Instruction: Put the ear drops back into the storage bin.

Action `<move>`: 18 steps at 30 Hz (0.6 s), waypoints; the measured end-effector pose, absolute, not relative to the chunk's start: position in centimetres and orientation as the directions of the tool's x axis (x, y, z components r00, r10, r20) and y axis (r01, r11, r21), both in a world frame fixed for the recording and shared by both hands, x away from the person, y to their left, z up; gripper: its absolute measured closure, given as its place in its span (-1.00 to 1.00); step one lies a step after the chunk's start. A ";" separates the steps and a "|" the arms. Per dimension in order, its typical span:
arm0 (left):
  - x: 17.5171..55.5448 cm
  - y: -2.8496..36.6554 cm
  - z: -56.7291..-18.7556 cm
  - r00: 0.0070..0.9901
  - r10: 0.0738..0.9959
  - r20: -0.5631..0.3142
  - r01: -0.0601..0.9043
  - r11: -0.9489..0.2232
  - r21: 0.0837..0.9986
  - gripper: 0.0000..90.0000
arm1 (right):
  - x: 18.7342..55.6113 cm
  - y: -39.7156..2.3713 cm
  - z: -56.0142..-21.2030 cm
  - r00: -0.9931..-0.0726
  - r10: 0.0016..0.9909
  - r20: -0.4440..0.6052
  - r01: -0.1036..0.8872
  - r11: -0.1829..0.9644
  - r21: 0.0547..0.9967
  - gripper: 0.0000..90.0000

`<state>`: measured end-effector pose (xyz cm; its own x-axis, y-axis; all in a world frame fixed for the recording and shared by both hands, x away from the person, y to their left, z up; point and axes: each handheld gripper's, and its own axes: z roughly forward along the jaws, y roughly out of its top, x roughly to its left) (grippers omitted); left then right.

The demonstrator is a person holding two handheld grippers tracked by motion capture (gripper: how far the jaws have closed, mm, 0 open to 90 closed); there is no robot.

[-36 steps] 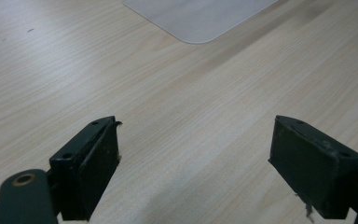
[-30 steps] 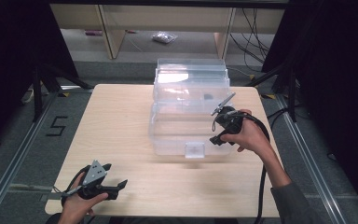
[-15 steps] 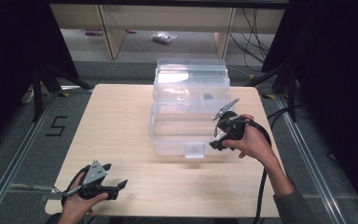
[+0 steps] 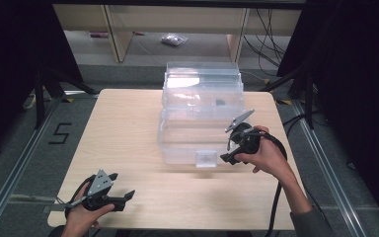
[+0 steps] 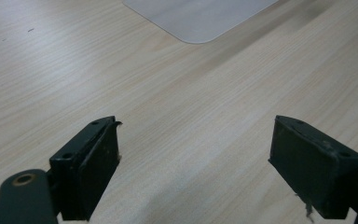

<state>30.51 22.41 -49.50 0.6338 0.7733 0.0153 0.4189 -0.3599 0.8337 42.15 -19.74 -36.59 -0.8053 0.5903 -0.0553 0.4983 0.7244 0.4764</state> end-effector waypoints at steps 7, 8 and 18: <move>30.5 22.4 -49.5 0.633 0.774 0.014 0.420 -0.358 0.834 -0.66 | 41.4 -19.6 -36.6 -0.807 0.588 -0.054 0.493 0.722 0.486 -0.48; 30.5 22.4 -49.5 0.634 0.773 0.014 0.420 -0.360 0.833 -0.66 | 41.5 -19.6 -36.6 -0.812 0.580 -0.063 0.480 0.726 0.491 -0.48; 30.5 22.4 -49.5 0.634 0.773 0.015 0.419 -0.360 0.834 -0.66 | 40.9 -19.7 -36.8 -0.814 0.579 -0.052 0.484 0.724 0.492 -0.49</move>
